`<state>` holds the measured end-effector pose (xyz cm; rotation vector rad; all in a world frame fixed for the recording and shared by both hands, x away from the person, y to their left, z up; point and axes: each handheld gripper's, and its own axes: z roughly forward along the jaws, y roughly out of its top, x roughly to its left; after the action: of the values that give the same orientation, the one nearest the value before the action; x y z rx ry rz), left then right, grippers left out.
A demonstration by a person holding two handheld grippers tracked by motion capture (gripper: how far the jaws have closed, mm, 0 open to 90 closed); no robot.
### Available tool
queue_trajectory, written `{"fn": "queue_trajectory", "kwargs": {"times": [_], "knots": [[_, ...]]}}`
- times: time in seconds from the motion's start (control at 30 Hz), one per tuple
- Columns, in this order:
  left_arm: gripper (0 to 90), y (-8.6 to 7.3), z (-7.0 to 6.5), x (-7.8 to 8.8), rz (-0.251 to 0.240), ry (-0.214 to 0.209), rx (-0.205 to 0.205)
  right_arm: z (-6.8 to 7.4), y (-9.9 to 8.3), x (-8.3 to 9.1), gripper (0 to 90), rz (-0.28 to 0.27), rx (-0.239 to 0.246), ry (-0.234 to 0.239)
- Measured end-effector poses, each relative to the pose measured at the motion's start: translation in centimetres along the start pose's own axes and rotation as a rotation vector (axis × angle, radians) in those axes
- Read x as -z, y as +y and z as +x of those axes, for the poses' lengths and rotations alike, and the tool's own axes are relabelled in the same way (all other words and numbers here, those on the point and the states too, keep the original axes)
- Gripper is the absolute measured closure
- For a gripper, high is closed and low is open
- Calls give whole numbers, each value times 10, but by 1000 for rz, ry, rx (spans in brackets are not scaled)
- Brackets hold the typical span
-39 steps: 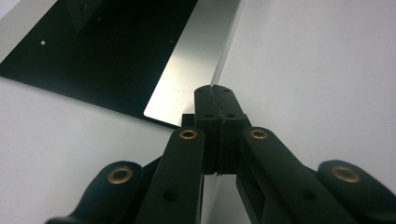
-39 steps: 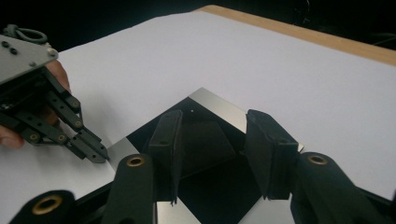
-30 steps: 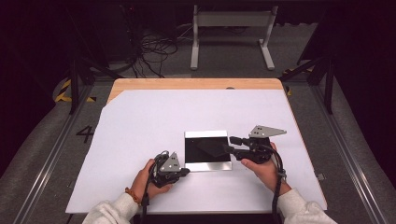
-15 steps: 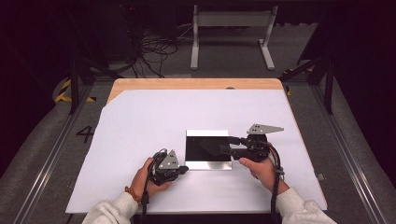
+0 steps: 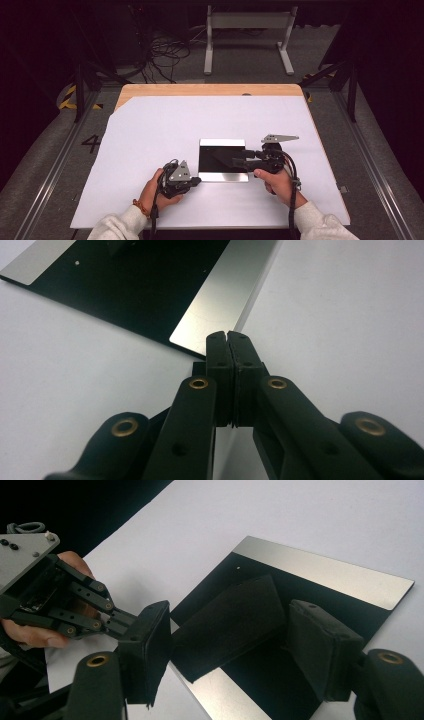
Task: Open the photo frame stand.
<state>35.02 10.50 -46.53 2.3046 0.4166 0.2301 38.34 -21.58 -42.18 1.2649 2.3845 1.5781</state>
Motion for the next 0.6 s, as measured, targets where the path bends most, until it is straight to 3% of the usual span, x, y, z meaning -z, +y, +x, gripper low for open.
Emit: {"fn": "queue_trajectory", "kwargs": {"times": [0.4, 0.47, 0.6], "knots": [[882, -3, 4, 6, -11, 3, 33, -3, -4, -3, 382, 8, -40, 18], [879, -5, 4, 5, -10, -8, 49, -5, -6, -4, 385, 7, -69, 35], [879, -3, 2, 2, -2, -4, 42, -7, -7, -6, 385, 13, -75, 40]]}}
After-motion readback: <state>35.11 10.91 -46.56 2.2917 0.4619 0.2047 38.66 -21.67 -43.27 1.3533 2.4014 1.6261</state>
